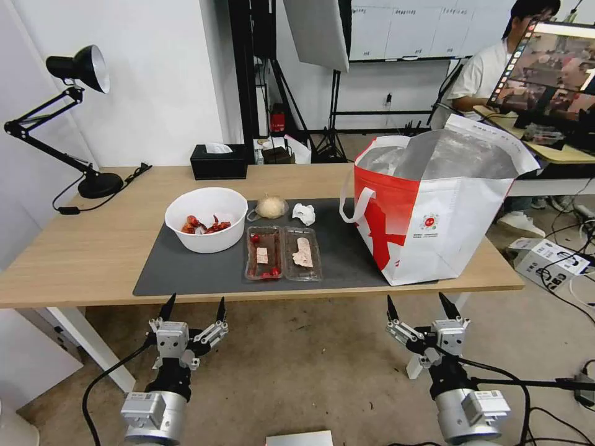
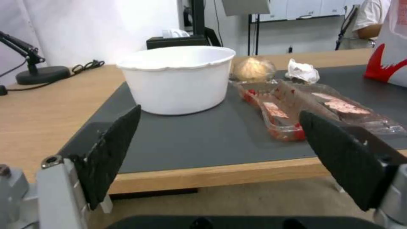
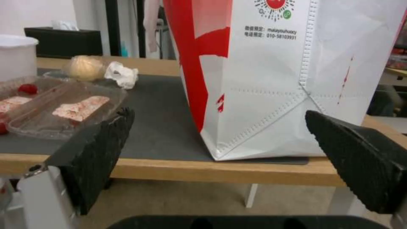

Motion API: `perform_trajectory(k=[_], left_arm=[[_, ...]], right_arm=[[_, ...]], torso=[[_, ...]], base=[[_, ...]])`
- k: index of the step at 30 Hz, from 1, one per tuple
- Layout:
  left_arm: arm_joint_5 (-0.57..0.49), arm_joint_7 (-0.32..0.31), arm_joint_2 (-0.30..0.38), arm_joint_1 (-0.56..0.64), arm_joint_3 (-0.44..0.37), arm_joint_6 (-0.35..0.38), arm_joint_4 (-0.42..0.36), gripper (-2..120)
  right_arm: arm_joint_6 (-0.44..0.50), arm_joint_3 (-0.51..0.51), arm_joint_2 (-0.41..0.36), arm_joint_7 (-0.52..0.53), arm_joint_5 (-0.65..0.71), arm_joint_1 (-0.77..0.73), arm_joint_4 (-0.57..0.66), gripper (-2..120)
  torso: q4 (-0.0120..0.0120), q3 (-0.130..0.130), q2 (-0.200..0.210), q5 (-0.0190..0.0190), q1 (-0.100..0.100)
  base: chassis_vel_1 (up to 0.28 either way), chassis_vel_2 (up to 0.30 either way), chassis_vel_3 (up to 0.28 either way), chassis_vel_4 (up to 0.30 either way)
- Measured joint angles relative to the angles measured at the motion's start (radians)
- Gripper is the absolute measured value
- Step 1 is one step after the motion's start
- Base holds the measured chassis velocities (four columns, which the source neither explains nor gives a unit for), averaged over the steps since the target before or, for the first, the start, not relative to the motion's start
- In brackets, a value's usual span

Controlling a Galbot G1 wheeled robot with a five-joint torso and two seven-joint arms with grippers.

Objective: Pick up the trash from the table and place it into the takeout bag.

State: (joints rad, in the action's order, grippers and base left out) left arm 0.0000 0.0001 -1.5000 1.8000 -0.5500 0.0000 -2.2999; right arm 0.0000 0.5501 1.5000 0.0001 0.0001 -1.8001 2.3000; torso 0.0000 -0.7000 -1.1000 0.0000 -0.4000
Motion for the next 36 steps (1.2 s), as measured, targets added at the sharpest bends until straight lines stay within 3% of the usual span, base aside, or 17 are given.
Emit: perform_trajectory(k=[20, 22, 23, 25, 26, 28, 36], left_arm=[[-0.005, -0.009, 0.0, 0.002, -0.001, 0.013, -0.003, 100], [-0.031, -0.065, -0.004, 0.012, -0.011, 0.083, -0.029, 100], [-0.031, -0.065, -0.004, 0.012, -0.011, 0.083, -0.029, 100], [-0.067, -0.143, -0.01, 0.028, -0.024, 0.181, -0.063, 100], [-0.067, -0.143, -0.01, 0.028, -0.024, 0.181, -0.063, 100], [-0.101, -0.213, -0.018, 0.043, -0.035, 0.262, -0.089, 100], [-0.113, -0.232, -0.027, 0.052, -0.036, 0.249, -0.082, 100]], right_arm=[[-0.017, 0.003, -0.01, 0.0, 0.005, 0.002, 0.001, 100], [-0.099, 0.024, -0.056, -0.001, 0.033, 0.011, 0.016, 100], [-0.099, 0.024, -0.056, -0.001, 0.033, 0.011, 0.016, 100], [-0.203, 0.049, -0.113, -0.004, 0.069, 0.022, 0.036, 100], [-0.203, 0.049, -0.113, -0.004, 0.069, 0.022, 0.036, 100], [-0.256, 0.061, -0.146, -0.016, 0.09, 0.03, 0.04, 100], [-0.256, 0.055, -0.15, -0.022, 0.094, 0.034, 0.033, 100]], torso=[[-0.0001, 0.0, 0.0, 0.0001, 0.0], [-0.0001, 0.0, 0.0, 0.0, 0.0], [-0.0001, 0.0, 0.0, 0.0, 0.0], [0.0, 0.0, 0.0, 0.0002, 0.0], [0.0, 0.0, 0.0, 0.0002, 0.0], [0.0001, 0.0, 0.0, 0.0003, 0.0], [0.0, 0.0, 0.0, 0.0, 0.0]], base=[[0.0, 0.0, 0.0, 0.0], [0.0, 0.0, 0.0, 0.0], [0.0, 0.0, 0.0, 0.0], [0.0, 0.0, 0.0, 0.0], [0.0, 0.0, 0.0, 0.0], [0.0, 0.0, 0.0, 0.0], [0.0, 0.0, 0.0, 0.0]])
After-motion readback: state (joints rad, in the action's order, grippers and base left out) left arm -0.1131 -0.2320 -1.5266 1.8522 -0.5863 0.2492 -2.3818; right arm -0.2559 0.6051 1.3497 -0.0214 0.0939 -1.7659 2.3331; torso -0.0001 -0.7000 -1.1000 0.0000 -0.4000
